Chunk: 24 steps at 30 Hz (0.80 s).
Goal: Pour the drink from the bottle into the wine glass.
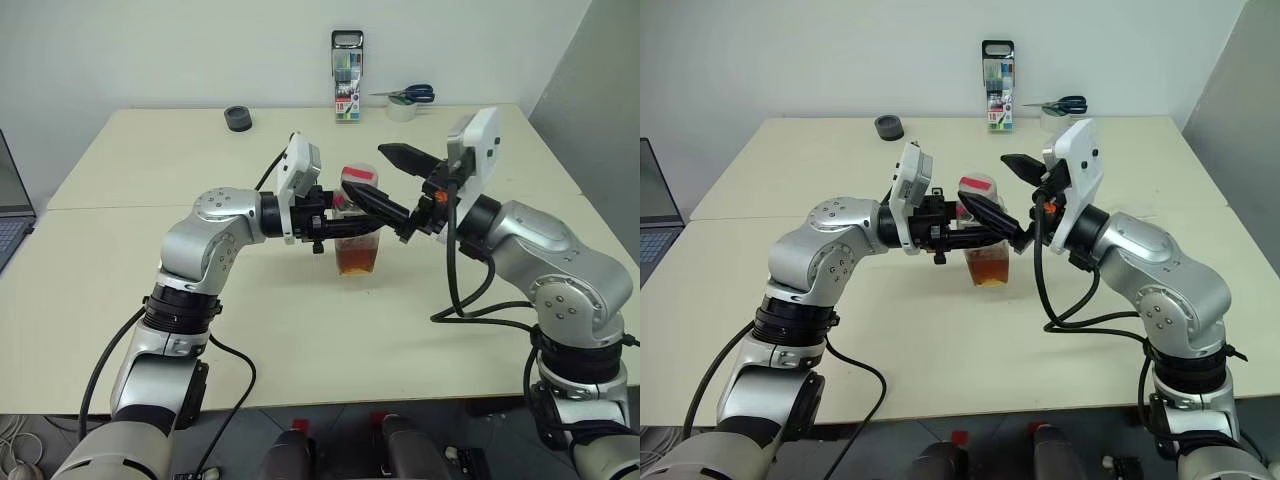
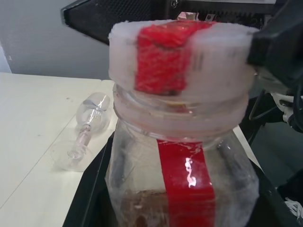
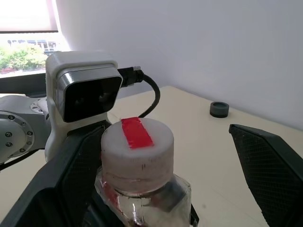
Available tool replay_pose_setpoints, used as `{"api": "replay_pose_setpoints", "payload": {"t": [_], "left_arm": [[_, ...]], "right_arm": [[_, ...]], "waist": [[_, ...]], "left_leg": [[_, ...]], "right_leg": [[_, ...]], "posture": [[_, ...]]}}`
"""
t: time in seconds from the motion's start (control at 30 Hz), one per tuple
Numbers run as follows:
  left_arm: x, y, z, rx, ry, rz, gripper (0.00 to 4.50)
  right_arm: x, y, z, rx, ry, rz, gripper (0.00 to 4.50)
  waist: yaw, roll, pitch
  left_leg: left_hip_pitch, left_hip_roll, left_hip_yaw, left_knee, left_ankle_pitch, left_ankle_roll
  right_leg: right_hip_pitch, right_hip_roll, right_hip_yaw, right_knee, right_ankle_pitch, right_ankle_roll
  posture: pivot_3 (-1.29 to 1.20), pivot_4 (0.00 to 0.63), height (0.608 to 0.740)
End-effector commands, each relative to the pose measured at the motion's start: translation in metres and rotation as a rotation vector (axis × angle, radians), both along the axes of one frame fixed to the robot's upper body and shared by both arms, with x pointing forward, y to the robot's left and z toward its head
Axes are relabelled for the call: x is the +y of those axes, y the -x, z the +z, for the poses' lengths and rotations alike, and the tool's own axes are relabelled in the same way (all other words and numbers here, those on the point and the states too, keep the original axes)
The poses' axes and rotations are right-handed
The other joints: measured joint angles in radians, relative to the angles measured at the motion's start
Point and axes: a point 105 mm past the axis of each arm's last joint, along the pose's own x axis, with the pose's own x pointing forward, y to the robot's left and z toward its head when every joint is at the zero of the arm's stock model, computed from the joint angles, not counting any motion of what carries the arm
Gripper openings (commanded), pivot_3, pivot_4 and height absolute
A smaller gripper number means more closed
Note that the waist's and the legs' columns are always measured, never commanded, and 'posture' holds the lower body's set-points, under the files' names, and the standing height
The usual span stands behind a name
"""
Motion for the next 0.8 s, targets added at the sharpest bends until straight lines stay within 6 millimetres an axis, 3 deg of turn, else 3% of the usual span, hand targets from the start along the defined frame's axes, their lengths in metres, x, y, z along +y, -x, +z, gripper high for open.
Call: {"api": "replay_pose_setpoints", "payload": {"t": [0.03,0.57,0.8], "left_arm": [[0.001,0.004,0.019,-0.082,0.030,-0.015,1.82],[0.000,0.005,0.019,-0.084,0.026,-0.025,1.82],[0.000,0.006,0.019,-0.087,0.024,-0.029,1.82]], "right_arm": [[-0.010,0.006,0.009,-0.035,-0.005,-0.008,4.47],[0.006,0.026,0.012,0.010,-0.039,0.151,4.47],[0.018,0.018,0.009,0.027,-0.059,0.156,4.47]], "waist": [[0.000,0.000,0.000],[0.000,0.000,0.000],[0.000,0.000,0.000]], "left_leg": [[0.000,0.000,0.000,0.000,0.000,0.000],[0.000,0.000,0.000,0.000,0.000,0.000],[0.000,0.000,0.000,0.000,0.000,0.000]], "right_leg": [[0.000,0.000,0.000,0.000,0.000,0.000],[0.000,0.000,0.000,0.000,0.000,0.000],[0.000,0.000,0.000,0.000,0.000,0.000]], "posture": [[0.00,0.150,0.740],[0.00,0.150,0.740],[0.00,0.150,0.740]]}}
